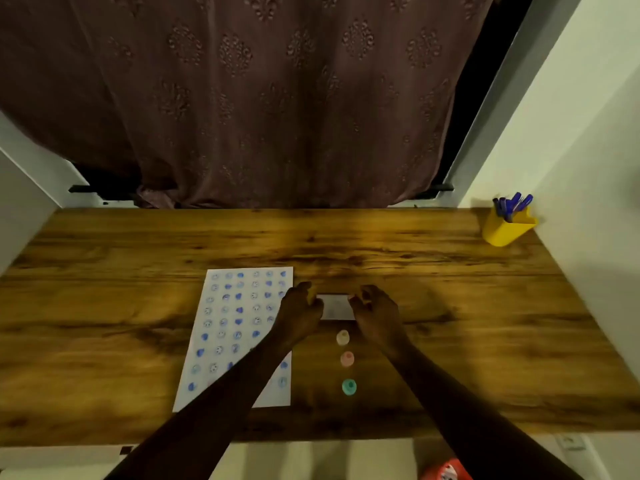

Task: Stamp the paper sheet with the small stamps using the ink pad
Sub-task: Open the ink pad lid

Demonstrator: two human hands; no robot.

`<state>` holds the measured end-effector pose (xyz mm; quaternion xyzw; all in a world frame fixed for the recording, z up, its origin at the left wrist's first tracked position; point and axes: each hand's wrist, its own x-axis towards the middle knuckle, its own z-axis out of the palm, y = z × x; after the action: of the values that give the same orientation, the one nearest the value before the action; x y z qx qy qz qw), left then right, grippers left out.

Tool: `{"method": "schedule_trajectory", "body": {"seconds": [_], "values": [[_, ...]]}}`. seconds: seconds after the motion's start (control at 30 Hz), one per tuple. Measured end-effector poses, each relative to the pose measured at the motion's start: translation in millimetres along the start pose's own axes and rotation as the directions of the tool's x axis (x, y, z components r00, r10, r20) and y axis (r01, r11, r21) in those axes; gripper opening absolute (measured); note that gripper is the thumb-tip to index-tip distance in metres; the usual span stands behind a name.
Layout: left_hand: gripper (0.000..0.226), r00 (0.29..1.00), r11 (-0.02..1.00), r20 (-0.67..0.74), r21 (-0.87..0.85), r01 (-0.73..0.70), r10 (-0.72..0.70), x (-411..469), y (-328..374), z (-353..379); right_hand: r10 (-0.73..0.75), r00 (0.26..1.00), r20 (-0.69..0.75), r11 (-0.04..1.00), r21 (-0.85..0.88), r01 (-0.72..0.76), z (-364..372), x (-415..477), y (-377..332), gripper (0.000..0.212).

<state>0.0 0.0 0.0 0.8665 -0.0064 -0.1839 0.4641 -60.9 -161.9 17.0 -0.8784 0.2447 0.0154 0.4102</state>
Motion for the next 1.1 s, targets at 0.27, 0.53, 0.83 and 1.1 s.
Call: {"method": "schedule_trajectory", "body": {"seconds": [0.27, 0.53, 0.83, 1.1], "values": [[0.054, 0.99, 0.993, 0.067, 0.026, 0.119, -0.121, -2.5, 10.2, 10.6, 0.13, 0.99, 0.055, 0.986, 0.1, -0.135, 9.2, -1.5, 1.5, 0.043], [0.035, 0.989, 0.991, 0.076, -0.047, 0.128, -0.124, -4.5, 8.2, 0.1, 0.121, 0.992, 0.045, 0.981, 0.144, -0.126, 8.2, -5.4, -10.0, 0.039], [0.052, 0.993, 0.978, -0.105, -0.203, 0.039, -0.062, -15.0, 3.2, -80.5, -0.07, 0.997, 0.038, 0.988, 0.138, 0.064, 29.9, -19.0, -77.9, 0.044], [0.051, 0.966, 0.966, -0.227, -0.249, 0.064, -0.122, -42.6, -47.3, -180.3, -0.176, 0.977, 0.118, 0.977, 0.143, 0.159, 105.5, -53.0, -150.0, 0.048]]}}
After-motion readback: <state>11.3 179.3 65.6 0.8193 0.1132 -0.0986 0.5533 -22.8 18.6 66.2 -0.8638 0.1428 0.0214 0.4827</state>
